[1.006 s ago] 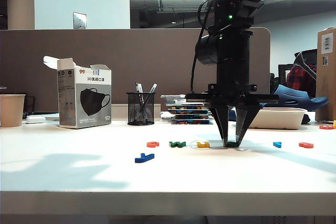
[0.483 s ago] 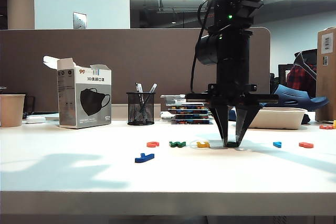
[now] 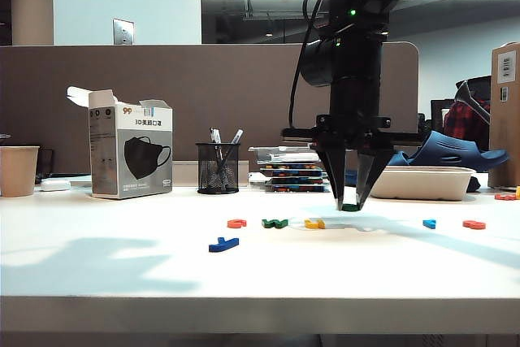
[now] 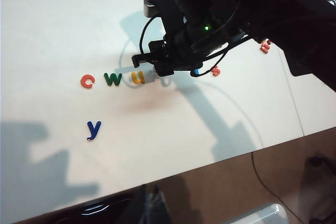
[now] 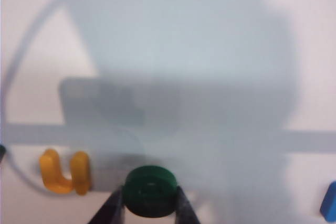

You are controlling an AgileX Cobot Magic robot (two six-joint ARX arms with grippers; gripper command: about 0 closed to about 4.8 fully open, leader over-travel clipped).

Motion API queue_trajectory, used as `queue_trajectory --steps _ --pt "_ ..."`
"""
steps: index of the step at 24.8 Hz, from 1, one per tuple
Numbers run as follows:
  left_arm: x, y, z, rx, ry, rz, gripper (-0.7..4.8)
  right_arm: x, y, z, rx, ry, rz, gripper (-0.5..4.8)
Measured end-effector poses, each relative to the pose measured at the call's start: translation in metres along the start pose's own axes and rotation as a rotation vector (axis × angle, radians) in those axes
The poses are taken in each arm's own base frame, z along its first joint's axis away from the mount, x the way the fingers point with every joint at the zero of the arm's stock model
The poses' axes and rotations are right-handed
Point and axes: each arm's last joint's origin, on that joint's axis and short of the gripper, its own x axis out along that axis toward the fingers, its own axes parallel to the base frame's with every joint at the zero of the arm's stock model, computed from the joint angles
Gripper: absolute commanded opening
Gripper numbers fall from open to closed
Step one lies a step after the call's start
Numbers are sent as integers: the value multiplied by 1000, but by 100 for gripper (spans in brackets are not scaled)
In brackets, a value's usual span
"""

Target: Select the appropriate letters from the row of letter magnets placed on the table to arrange into the word "yes".

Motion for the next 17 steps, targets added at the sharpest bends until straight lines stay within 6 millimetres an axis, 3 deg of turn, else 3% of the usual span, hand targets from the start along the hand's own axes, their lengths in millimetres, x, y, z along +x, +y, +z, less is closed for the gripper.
queue_trajectory --steps 11,17 --pt "0 0 0 0 0 0 -5 -27 0 -9 63 9 61 103" --pt "0 0 0 0 0 0 -5 -48 14 -23 75 0 75 103"
